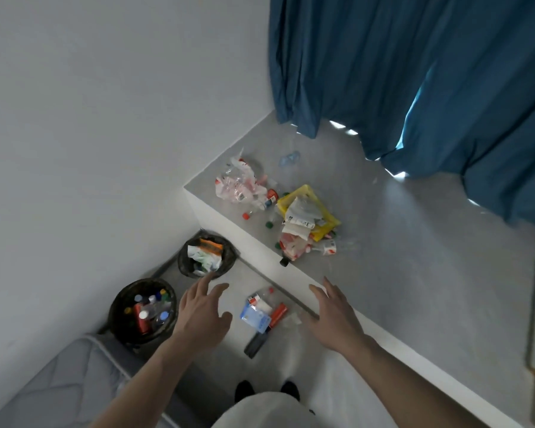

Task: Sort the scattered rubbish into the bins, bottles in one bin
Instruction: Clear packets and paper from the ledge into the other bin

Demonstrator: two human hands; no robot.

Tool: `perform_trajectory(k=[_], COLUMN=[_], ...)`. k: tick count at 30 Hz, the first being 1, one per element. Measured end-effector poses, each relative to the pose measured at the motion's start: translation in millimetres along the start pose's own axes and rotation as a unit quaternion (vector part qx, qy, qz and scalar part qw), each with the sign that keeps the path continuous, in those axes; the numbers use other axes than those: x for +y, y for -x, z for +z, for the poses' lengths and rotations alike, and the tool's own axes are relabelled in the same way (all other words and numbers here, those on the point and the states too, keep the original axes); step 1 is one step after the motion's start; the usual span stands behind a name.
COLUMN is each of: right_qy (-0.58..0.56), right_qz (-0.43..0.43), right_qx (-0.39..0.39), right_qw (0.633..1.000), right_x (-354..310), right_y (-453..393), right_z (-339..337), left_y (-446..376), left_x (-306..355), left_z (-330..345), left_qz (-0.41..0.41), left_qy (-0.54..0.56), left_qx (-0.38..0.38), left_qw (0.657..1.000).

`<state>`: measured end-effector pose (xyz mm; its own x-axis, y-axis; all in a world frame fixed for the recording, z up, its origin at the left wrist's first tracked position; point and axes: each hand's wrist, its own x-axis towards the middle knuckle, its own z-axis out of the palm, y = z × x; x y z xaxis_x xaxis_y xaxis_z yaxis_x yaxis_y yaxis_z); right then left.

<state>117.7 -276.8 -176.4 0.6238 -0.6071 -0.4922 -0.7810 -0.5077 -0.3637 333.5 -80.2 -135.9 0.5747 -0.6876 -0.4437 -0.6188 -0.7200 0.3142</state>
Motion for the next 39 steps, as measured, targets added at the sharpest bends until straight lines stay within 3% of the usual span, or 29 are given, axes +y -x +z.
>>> perform_trajectory(k=[13,26,31,39], right_qy=[0.001,0.047,0.080,0.093], right_qz=[0.031,-0.027,-0.021,-0.009], right_qx=[0.002,0.027,-0.012,-0.033], right_qw=[1.000,0.998,0.997,0.995], right_x=[25,132,197,246], right_y=[18,-47,-79,-117], right_z=[-13,-108,-154,-185], left_y=[-3,-75,-108,-168], left_x=[8,143,205,240], left_z=[-4,14,31,30], left_qz=[0.015,-0.003,-0.035,-0.073], left_qy=[-0.014,-0.008,0.004,0.033], left_qx=[-0.022,0.006,-0.005,-0.033], left_qw=[1.000,1.000,0.999,0.996])
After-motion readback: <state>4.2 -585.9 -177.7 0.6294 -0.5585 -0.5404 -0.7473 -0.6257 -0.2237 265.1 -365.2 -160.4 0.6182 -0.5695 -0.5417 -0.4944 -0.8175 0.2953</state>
